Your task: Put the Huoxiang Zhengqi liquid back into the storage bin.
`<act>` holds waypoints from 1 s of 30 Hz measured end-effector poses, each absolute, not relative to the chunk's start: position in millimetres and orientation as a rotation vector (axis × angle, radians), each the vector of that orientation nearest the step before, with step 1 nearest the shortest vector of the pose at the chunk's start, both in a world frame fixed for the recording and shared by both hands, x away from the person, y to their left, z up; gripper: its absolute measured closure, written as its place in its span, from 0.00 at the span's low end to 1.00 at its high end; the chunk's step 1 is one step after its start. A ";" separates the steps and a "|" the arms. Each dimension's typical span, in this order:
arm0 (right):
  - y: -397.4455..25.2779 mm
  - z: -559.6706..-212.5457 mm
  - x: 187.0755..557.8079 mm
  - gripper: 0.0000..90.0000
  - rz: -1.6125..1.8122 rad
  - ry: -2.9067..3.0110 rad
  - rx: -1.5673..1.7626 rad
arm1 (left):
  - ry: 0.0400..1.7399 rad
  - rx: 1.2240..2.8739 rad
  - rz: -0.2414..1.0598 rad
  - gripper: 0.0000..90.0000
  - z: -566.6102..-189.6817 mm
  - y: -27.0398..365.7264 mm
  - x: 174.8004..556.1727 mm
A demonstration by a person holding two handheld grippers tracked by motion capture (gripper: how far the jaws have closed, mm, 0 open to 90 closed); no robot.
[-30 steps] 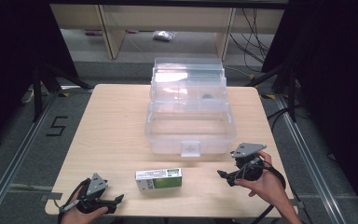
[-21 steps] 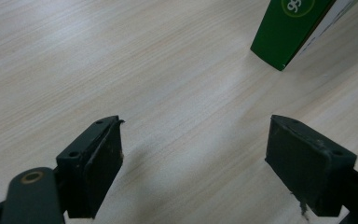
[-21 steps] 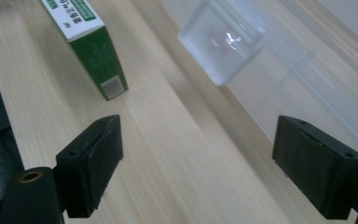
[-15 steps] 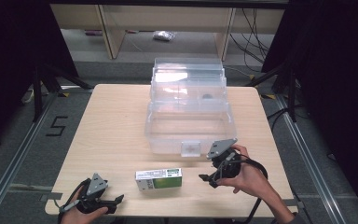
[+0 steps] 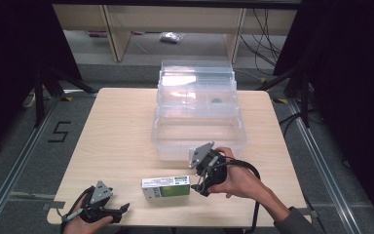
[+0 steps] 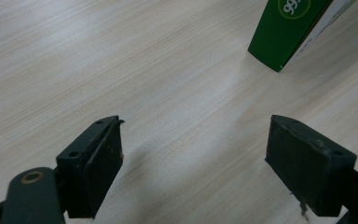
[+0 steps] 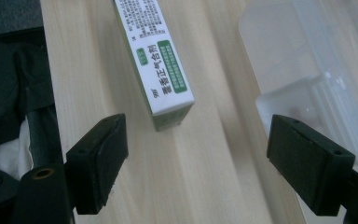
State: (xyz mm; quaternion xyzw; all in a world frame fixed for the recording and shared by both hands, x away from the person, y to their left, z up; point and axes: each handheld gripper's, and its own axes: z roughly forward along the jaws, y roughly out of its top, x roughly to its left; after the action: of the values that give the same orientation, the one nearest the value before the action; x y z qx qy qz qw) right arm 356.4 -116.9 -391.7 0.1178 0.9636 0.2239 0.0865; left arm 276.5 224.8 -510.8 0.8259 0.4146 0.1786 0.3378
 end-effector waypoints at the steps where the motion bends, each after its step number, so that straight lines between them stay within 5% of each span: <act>1: -115.3 -392.0 356.5 0.24 0.662 2.878 0.353 | 1.080 2.152 0.465 0.20 -510.8 224.8 276.5; 13: -75.6 -387.7 355.7 0.24 0.522 2.916 0.261 | 1.075 2.156 0.468 0.20 -510.2 225.2 276.4; 30: -27.0 -402.0 359.1 0.39 0.360 2.967 0.031 | 1.069 2.172 0.468 0.20 -509.7 224.9 275.7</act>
State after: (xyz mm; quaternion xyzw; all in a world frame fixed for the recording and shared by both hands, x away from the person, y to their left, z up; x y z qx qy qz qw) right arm 359.1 -27.0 -402.0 0.0102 0.9898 0.1199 0.0764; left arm 275.7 224.9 -509.7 0.8310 0.4091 0.1791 0.3316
